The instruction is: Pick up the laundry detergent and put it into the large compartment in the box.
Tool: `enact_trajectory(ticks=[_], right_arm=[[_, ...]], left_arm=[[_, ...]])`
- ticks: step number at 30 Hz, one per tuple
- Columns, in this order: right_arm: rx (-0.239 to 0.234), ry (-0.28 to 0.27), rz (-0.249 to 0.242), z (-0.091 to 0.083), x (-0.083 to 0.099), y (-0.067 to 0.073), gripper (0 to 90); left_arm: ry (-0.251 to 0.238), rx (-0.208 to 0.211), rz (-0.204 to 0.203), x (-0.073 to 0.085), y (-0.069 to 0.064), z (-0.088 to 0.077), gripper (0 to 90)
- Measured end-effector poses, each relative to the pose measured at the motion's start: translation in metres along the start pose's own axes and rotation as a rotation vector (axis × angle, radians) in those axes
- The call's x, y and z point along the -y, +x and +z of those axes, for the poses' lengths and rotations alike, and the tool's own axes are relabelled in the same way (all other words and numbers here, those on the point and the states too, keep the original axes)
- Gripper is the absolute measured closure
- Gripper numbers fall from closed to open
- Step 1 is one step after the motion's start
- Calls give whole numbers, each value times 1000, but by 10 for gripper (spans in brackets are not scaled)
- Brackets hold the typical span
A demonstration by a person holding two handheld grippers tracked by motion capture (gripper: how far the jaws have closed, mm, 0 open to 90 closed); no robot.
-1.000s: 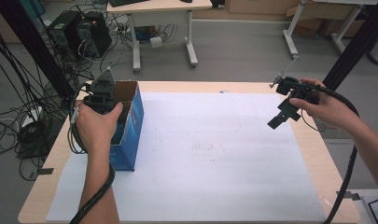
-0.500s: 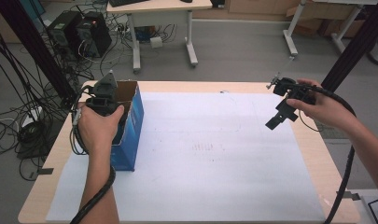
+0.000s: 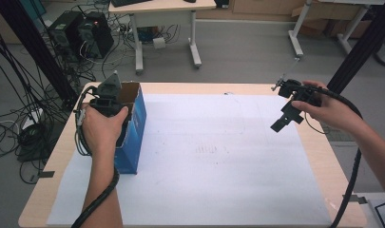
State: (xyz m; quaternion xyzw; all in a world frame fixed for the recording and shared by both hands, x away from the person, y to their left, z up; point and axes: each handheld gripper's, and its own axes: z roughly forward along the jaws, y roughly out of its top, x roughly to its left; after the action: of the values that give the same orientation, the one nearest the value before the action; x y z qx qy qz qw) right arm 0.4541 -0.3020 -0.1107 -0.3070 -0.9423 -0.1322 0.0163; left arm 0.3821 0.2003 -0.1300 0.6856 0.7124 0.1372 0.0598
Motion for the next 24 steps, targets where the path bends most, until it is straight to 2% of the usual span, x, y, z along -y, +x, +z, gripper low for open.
enact_trajectory(ticks=[24], right_arm=[[-7,0,-1,3,2,-2,36]], left_arm=[[-18,5,-35,6,3,-2,329]])
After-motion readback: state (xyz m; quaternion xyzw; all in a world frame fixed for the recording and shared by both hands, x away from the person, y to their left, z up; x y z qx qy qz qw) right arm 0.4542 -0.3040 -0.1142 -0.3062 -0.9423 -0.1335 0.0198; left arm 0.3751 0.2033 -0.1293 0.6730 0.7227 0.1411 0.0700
